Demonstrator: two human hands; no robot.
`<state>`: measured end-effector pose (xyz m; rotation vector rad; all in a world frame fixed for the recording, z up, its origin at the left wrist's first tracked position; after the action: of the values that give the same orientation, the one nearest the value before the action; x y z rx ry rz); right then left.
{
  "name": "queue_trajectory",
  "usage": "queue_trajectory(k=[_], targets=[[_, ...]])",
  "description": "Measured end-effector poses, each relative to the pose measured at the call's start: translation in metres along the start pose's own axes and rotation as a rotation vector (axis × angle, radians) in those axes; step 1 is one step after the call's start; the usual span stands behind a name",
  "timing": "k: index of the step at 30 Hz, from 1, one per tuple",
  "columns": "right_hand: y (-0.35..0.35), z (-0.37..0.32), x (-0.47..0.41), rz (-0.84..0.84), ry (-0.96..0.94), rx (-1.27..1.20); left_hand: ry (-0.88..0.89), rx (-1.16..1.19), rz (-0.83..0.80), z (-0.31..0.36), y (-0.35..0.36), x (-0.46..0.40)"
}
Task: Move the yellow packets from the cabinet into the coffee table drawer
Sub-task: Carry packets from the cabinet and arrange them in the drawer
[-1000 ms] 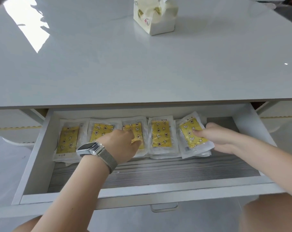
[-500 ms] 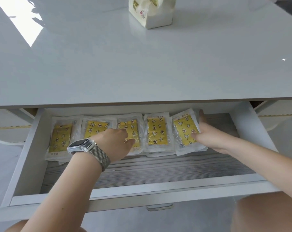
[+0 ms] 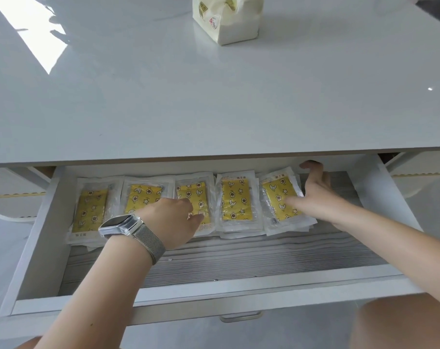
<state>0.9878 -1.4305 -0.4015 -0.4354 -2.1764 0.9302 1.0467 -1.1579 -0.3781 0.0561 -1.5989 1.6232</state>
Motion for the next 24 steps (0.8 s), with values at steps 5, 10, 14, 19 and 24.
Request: queue_trajectory(k=[5,10,14,19,24], targets=[[-0.008,-0.007,0.000,0.035,-0.028,0.049,-0.006,0.015,0.013,0.000,0.001,-0.001],[-0.007,-0.005,0.003,-0.018,-0.035,0.344,0.047,0.019,0.089,0.013,-0.005,0.010],[-0.010,-0.002,0.003,0.020,-0.048,0.398,0.106,0.052,0.147,0.034,-0.010,0.013],[-0.020,-0.013,0.028,0.051,-0.045,0.353,0.047,0.080,0.207,0.040,-0.030,0.014],[-0.059,-0.047,0.082,-0.026,-0.094,0.377,-0.007,0.097,0.042,0.038,-0.047,0.046]])
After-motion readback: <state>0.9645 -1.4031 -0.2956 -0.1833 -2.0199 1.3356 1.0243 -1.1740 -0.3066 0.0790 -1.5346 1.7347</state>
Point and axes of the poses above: each hand's wrist, its own x-axis away from the middle knuckle, its own y-axis out of the palm, z = x × y, the point moved 10 cm from there along -x, towards the middle knuckle, and after that the axes turned 10 degrees about y, right-handed, at the moved point
